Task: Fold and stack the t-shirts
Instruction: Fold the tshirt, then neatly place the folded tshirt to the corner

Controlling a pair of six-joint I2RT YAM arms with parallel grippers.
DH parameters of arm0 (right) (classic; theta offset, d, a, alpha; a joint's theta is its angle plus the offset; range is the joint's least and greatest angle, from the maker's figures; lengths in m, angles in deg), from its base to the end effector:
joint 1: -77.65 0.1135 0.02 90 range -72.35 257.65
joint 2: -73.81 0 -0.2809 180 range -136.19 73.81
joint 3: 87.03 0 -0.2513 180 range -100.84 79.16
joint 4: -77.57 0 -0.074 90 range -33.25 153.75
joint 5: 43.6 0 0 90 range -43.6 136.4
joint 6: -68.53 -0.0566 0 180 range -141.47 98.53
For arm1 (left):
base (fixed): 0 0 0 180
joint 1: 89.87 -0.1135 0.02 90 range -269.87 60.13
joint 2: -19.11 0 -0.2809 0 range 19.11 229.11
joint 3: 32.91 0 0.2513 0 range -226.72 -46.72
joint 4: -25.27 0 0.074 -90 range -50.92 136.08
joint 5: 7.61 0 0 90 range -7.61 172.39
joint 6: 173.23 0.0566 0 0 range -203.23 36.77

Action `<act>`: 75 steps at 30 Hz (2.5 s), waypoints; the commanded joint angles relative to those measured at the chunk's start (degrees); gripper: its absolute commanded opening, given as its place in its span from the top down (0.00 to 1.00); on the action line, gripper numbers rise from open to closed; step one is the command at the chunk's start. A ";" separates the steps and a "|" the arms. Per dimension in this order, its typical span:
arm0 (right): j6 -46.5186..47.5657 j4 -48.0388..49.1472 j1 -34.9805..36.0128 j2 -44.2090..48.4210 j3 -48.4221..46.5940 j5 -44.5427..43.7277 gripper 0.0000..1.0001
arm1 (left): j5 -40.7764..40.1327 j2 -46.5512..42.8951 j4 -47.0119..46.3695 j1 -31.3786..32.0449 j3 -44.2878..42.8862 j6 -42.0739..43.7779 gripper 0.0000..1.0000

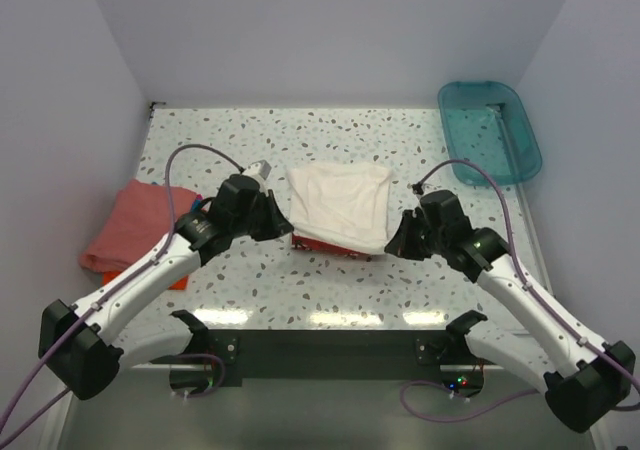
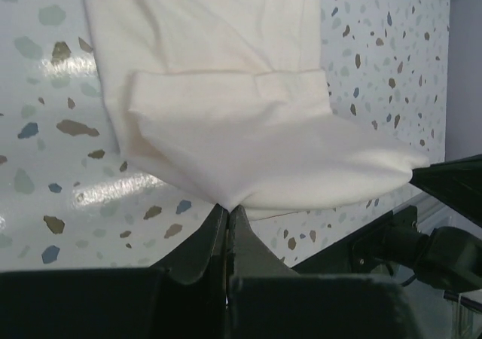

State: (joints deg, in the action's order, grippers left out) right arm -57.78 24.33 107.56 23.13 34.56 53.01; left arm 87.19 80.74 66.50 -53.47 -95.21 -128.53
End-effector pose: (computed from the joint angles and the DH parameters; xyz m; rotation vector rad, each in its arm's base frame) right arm 0.1548 0.0965 0.2717 0.0796 2.4677 0.6709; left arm 0.1879 -0.1444 0.2788 -0.1412 2.4161 -0.8054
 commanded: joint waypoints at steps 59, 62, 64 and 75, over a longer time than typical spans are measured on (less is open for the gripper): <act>14.61 16.83 -15.67 -64.64 -39.42 -6.26 0.13 | 10.76 51.84 -20.92 -18.30 -25.86 11.46 0.14; 14.61 16.74 -15.67 -65.42 -40.21 -5.82 0.13 | 10.06 53.77 -19.86 -17.42 -26.83 11.64 0.14; 14.69 16.66 -15.67 -65.87 -40.65 -5.73 0.13 | 8.14 54.82 -17.76 -16.89 -27.36 11.46 0.14; 14.25 17.45 -15.67 -68.59 -43.46 -3.19 0.15 | -0.66 58.26 -14.05 -11.45 -29.47 8.04 0.36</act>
State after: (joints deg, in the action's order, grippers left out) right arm -44.32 39.63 91.84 -44.58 -6.08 48.97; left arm 89.51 136.45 48.58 -67.19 -124.67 -119.11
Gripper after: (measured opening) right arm 0.850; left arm 0.673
